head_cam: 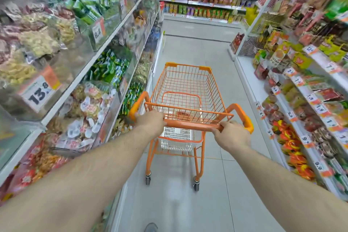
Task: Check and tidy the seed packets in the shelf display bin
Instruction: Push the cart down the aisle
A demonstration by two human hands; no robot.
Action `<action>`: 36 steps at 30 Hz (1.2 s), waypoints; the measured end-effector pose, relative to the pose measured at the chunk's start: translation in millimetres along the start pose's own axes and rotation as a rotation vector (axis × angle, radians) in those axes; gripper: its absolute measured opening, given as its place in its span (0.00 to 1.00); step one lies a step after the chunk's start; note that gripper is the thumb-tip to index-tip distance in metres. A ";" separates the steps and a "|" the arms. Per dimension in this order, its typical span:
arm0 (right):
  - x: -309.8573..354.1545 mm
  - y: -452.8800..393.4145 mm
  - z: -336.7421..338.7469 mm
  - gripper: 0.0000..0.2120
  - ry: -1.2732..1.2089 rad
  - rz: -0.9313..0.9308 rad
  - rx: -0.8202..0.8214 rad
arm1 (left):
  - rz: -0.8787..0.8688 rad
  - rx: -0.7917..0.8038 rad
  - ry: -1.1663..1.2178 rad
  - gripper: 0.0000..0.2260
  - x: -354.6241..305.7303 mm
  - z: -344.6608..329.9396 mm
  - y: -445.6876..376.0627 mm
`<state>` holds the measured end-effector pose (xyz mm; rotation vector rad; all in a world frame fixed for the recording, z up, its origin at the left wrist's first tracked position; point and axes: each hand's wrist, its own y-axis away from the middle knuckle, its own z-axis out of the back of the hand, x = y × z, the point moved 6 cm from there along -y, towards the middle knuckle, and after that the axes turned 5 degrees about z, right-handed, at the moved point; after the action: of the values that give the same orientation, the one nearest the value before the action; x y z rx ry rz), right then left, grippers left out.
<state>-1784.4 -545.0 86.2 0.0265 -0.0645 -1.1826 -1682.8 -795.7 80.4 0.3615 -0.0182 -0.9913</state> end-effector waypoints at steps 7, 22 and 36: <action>21.2 -114.5 5.1 0.22 0.025 0.016 0.024 | -0.029 -0.032 0.002 0.13 -1.6 38.0 -109.9; 26.5 -411.1 8.9 0.26 0.138 0.188 0.019 | 0.033 -0.037 -0.010 0.12 -46.8 112.3 -368.4; 37.4 -659.3 27.6 0.24 0.042 0.174 0.074 | 0.083 -0.047 0.008 0.10 -85.9 179.9 -594.8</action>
<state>-2381.2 -828.8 79.1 0.1087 -0.0724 -1.0048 -2246.6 -1070.8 80.2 0.3190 -0.0024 -0.9066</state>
